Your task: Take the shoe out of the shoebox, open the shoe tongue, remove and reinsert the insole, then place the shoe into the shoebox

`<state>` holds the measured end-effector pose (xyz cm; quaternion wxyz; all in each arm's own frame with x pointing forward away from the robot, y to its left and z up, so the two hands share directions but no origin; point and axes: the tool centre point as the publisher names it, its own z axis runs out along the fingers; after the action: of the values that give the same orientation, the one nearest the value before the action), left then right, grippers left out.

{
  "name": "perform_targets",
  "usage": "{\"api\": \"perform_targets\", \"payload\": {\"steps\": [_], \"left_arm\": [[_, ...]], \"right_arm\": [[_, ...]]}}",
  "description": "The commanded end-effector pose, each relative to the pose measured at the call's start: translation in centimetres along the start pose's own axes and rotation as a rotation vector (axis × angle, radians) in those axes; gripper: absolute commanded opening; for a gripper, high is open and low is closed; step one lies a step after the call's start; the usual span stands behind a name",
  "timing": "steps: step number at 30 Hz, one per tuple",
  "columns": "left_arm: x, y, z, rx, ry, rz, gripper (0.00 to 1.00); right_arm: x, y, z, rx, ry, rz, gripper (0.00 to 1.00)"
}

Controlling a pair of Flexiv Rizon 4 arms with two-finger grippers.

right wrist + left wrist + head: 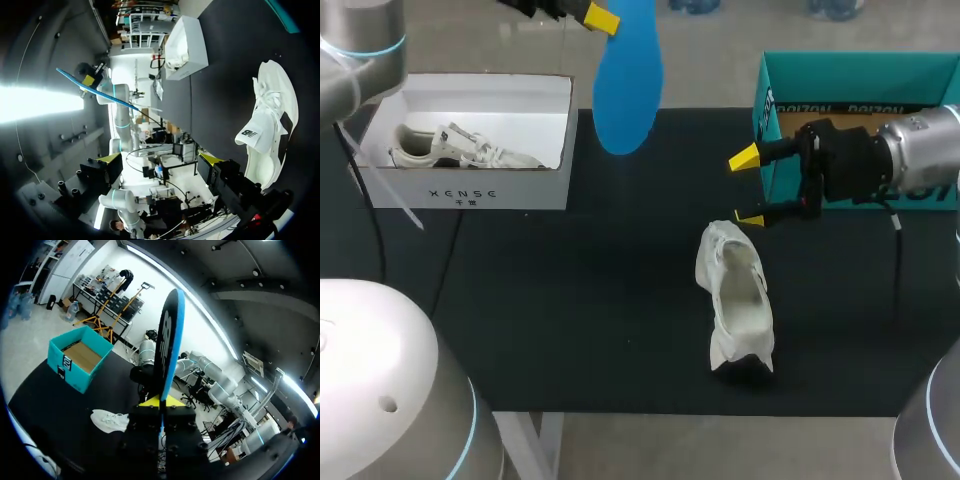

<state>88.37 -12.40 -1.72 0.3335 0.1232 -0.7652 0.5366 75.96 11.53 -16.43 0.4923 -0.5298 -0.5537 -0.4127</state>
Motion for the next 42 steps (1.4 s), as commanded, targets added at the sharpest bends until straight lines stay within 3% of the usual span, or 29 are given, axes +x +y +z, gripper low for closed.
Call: {"api": "perform_targets", "payload": {"steps": [1,9,17,42], "left_arm": [[0.3,5.3,-0.3,0.183,0.000,0.184,0.00],[0.4,10.2,0.2,0.209,-0.029,0.280,0.00],[1.1,14.3,2.6,0.176,-0.058,0.373,0.00],[1.1,14.3,2.6,0.176,-0.058,0.373,0.00]], "right_arm": [[0.0,-0.1,0.1,-0.002,-0.002,0.001,1.00],[0.0,-0.1,0.1,-0.002,-0.002,0.001,1.00],[0.0,-0.1,0.1,-0.002,-0.002,0.001,1.00],[0.0,-0.1,0.1,-0.002,-0.002,0.001,1.00]]}}
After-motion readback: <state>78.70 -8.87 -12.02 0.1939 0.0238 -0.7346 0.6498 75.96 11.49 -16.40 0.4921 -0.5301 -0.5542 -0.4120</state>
